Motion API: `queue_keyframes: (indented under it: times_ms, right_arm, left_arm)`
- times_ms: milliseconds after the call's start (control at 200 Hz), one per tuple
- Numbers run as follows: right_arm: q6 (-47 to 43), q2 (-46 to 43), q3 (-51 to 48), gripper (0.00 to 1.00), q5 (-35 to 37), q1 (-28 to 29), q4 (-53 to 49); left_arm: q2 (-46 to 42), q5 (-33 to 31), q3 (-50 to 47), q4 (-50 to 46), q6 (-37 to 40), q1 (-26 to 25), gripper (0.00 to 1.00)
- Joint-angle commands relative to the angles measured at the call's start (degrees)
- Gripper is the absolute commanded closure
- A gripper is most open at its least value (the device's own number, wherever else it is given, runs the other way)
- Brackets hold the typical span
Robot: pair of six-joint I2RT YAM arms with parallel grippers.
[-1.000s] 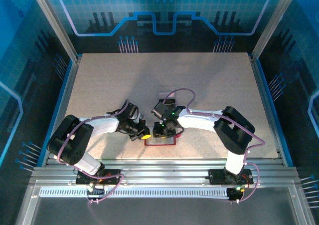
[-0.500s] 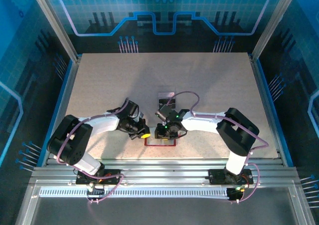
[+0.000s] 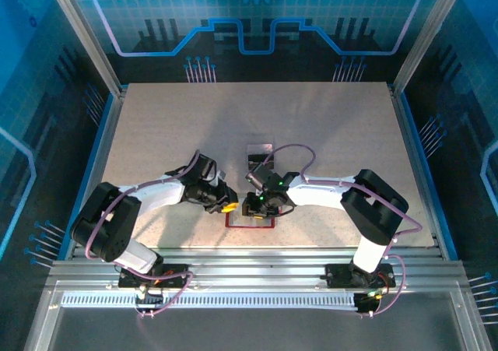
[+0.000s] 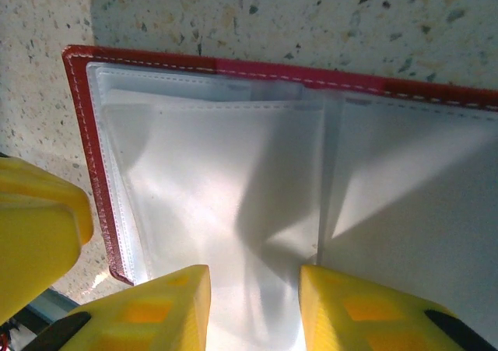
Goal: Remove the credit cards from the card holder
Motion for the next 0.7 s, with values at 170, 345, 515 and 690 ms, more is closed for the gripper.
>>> queue_keyframes:
  times_ms: [170,345,515,690]
  right_arm:
    - [1.0,-1.6,-1.2,0.65,-0.4,-0.5,0.5]
    - [1.1,-1.8,-1.5,0.65,-0.4,-0.5,0.6]
    - [1.3,-1.9,-1.6,0.65,-0.5,-0.5,0.8]
    - [1.4,-1.9,-1.7,0.65,-0.7,-0.5,0.9]
  left_arm:
    - [2.0,1.5,-1.4,2.7,-2.3,-0.3,0.72]
    - [2.5,1.9,-1.8,3.9,-2.8,-0.4,0.67]
    - [3.5,2.7,-1.9,5.3,-3.5,-0.5,0.67]
    - [4.4,2.7,-2.0,5.9,-3.5,-0.5,0.67]
